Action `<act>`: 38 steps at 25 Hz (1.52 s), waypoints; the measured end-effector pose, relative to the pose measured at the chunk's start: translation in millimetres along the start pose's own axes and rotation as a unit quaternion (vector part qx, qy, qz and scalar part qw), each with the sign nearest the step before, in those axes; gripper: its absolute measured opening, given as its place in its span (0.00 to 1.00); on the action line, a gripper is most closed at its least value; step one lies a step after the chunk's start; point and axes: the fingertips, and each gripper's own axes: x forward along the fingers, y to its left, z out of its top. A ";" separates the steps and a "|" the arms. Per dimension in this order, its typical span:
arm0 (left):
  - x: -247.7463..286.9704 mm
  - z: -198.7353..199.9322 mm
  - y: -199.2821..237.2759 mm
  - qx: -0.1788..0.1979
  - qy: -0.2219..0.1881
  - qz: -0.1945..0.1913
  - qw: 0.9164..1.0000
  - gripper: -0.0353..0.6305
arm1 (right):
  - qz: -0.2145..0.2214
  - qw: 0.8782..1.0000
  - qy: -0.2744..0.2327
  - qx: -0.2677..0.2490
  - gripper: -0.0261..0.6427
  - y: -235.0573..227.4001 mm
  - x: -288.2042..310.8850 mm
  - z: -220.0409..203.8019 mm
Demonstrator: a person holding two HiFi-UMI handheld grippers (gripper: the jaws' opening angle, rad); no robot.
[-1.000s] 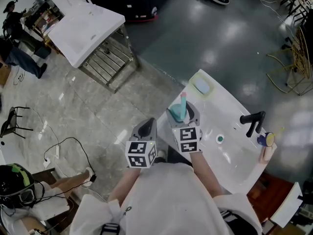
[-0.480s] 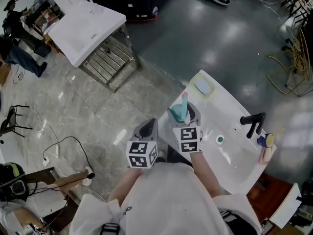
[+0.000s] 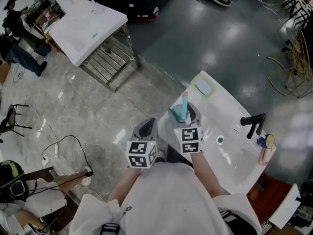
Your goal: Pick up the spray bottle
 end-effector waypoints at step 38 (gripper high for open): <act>-22.0 29.9 -41.4 0.028 -0.071 -0.054 0.996 0.09 | -0.077 0.990 -0.121 0.009 0.52 -24.5 -110.9 79.9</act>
